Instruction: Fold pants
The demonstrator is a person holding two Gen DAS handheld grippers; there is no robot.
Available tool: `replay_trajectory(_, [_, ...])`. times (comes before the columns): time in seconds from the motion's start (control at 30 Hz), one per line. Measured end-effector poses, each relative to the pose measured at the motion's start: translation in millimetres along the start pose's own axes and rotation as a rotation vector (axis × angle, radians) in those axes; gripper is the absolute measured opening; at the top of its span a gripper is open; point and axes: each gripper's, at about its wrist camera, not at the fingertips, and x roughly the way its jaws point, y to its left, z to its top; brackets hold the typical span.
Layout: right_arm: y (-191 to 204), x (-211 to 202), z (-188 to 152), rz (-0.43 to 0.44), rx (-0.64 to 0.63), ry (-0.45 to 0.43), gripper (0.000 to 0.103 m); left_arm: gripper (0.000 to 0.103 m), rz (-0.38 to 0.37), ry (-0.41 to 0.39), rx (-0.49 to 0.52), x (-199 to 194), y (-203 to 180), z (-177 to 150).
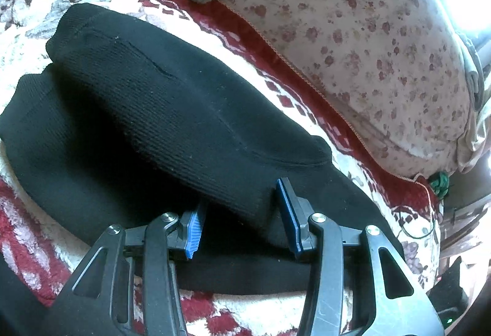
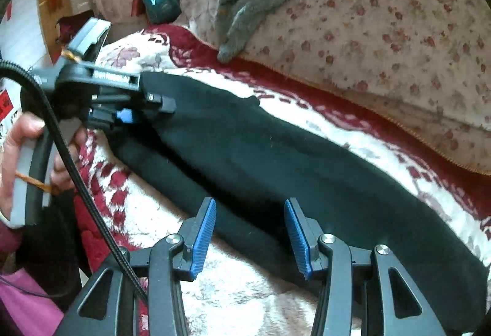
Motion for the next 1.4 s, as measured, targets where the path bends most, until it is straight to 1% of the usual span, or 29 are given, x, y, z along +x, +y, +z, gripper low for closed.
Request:
replay_trajectory(0.17, [0.2, 20.4, 0.5, -0.003, -0.061, 0.07, 0.045, 0.043, -0.004, 0.013, -0.002, 0.1, 0.5, -1.3])
replay_trajectory(0.23, [1.5, 23.1, 0.0, -0.01, -0.075, 0.067, 0.044, 0.043, -0.008, 0.017, -0.003, -1.6, 1.7, -4.9])
replay_trajectory(0.37, [2.7, 33.3, 4.1, -0.066, -0.126, 0.049, 0.044, 0.043, -0.011, 0.013, -0.013, -3.3, 2.6, -9.5])
replay_trajectory(0.4, [1.9, 35.4, 5.0, -0.058, -0.129, 0.041, 0.044, 0.043, -0.014, 0.012, -0.018, -3.7, 3.1, -10.0])
replay_trajectory(0.47, [-2.0, 37.0, 8.0, -0.022, -0.117, 0.022, 0.027, 0.043, -0.023, 0.005, -0.029, -5.6, 4.7, -12.2])
replay_trajectory(0.57, [-11.7, 37.1, 13.0, 0.043, -0.045, 0.0, 0.016, 0.043, -0.039, -0.002, -0.04, -5.7, 7.2, -12.1])
replay_trajectory(0.7, [-23.7, 33.1, 16.3, 0.113, 0.055, -0.033, 0.012, 0.043, -0.06, -0.002, -0.068, -1.7, 6.5, -3.1])
replay_trajectory(0.77, [-26.7, 26.8, 17.5, 0.141, 0.089, -0.053, 0.011, 0.043, -0.076, -0.02, -0.074, -1.3, 3.8, 3.2])
replay_trajectory(0.83, [-27.9, 22.7, 17.6, 0.155, 0.108, -0.069, 0.01, 0.043, -0.073, -0.033, -0.079, 0.2, 2.7, 8.9])
replay_trajectory(0.93, [-30.3, 20.7, 18.3, 0.174, 0.136, -0.074, 0.009, 0.043, -0.097, -0.044, -0.086, 5.3, 2.5, 14.6])
replay_trajectory(0.97, [-30.5, 20.6, 18.6, 0.178, 0.143, -0.075, 0.009, 0.039, -0.089, -0.049, -0.08, 6.8, 1.8, 15.4])
replay_trajectory(1.0, [-30.4, 19.6, 18.0, 0.18, 0.148, -0.077, 0.009, 0.02, -0.073, -0.055, -0.078, 6.6, 1.4, 15.4])
replay_trajectory(1.03, [-29.8, 18.5, 17.5, 0.182, 0.151, -0.079, 0.008, 0.01, -0.057, -0.057, -0.071, 5.5, 0.6, 15.3])
replay_trajectory(1.17, [-27.6, 9.9, 15.9, 0.205, 0.155, -0.09, 0.008, 0.007, -0.069, -0.086, -0.035, -8.6, -2.0, 12.7])
replay_trajectory(1.3, [-25.0, -0.6, 11.8, 0.25, 0.171, -0.091, 0.008, 0.006, -0.081, -0.108, -0.012, -31.7, -5.7, 5.2])
replay_trajectory(1.4, [-16.6, -7.6, 7.0, 0.277, 0.144, -0.077, 0.008, 0.006, -0.056, -0.123, 0.021, -45.2, -4.1, -6.5])
